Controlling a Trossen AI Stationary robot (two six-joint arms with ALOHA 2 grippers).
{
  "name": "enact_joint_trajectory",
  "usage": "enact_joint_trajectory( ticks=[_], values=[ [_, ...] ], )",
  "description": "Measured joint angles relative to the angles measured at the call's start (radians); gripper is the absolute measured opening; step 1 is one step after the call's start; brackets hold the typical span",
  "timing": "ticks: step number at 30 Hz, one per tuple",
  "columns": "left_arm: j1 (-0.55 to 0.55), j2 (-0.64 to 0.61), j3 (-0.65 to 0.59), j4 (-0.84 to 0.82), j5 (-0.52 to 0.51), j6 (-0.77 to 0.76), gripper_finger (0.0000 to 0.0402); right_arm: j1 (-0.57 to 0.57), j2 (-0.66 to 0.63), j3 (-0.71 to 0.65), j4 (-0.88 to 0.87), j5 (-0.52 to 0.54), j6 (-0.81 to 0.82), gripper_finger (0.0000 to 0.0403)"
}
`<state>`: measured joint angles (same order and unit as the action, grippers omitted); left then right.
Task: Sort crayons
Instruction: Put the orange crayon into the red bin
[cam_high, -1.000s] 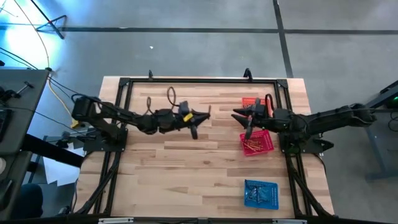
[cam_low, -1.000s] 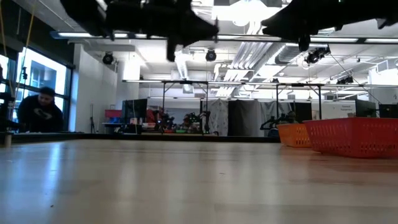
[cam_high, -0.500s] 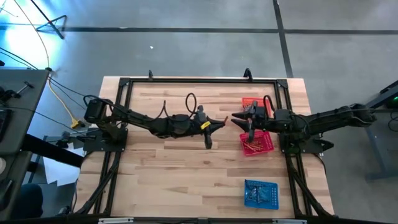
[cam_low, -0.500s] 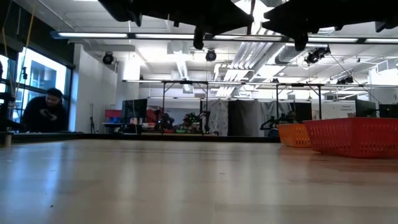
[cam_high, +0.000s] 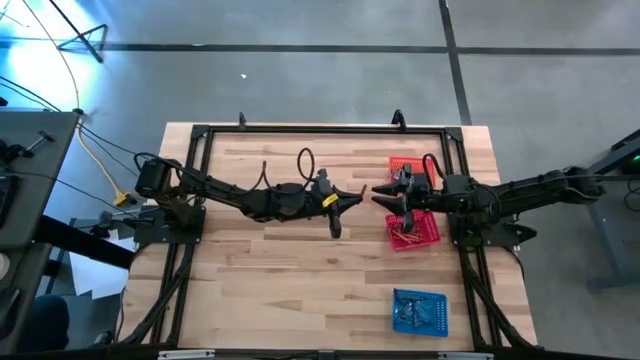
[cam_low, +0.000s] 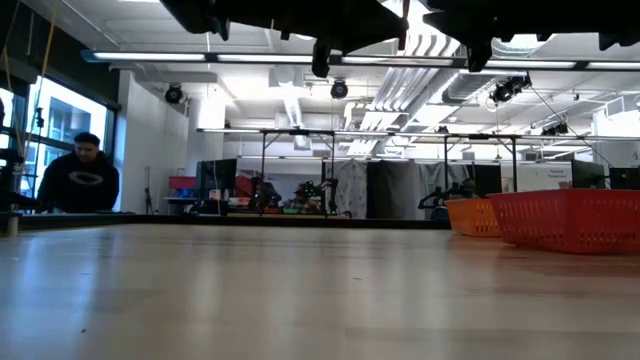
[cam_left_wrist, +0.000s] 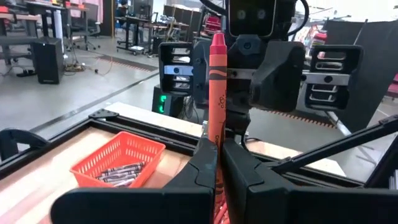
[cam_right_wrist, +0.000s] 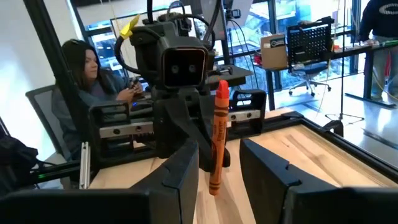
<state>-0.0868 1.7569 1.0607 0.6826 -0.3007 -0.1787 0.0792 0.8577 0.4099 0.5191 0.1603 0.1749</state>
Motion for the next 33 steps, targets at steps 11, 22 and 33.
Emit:
enact_joint_trajectory(
  ticks=[11,22,33],
  values=[
    [0.000,0.058,0.059,0.019,-0.051,0.024,0.0000,0.000,0.000,0.000,0.014,0.000,0.000,0.0113],
    [0.000,0.103,0.144,-0.053,-0.044,0.044,0.0000,0.000,0.000,0.000,0.012,0.000,-0.001,0.0113],
    [-0.008,0.103,0.144,-0.056,-0.041,0.062,0.0000,0.000,0.000,0.001,-0.002,0.002,-0.030,0.0113]
  ],
)
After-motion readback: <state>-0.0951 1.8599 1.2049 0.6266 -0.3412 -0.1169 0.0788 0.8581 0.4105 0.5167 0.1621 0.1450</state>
